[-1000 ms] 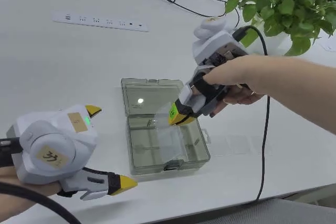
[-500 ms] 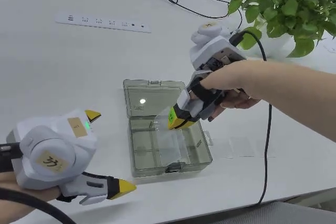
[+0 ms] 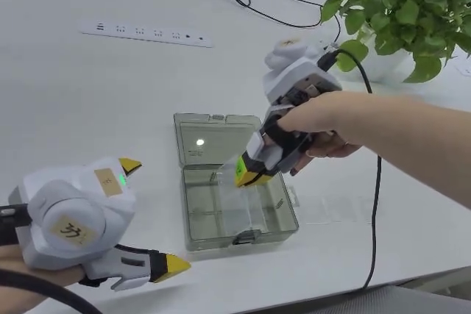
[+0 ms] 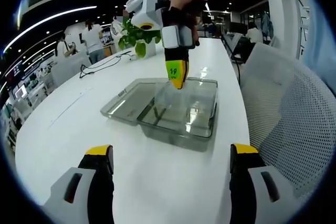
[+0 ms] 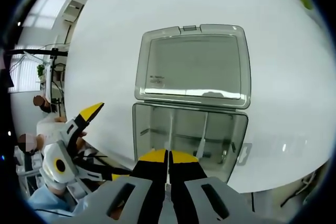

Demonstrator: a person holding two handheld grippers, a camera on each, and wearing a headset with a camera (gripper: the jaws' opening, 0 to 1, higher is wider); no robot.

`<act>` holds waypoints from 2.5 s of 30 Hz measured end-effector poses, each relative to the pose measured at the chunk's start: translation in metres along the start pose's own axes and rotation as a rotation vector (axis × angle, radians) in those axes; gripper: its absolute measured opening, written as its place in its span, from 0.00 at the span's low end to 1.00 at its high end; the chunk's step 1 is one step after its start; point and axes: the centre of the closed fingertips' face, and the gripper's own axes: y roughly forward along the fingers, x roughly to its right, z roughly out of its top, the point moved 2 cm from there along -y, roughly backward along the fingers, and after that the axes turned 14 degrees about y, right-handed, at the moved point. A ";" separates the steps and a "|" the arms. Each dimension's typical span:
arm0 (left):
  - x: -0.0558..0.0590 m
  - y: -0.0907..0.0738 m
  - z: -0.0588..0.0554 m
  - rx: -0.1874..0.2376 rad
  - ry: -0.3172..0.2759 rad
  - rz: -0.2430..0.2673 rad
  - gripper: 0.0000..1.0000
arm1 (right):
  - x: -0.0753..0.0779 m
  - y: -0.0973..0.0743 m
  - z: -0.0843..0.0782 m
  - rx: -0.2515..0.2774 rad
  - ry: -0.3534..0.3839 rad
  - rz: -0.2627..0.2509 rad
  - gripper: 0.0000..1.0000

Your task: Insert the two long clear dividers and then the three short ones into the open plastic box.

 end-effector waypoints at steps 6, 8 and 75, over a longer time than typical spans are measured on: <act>-0.001 -0.001 -0.002 -0.001 -0.008 0.004 0.94 | 0.000 0.005 -0.003 -0.002 -0.005 -0.012 0.01; 0.000 -0.001 -0.003 -0.004 -0.010 0.003 0.93 | 0.000 0.005 -0.003 -0.002 -0.010 -0.018 0.01; 0.002 0.000 -0.001 -0.037 -0.007 -0.016 0.91 | -0.017 0.023 -0.002 0.090 -0.375 -0.024 0.33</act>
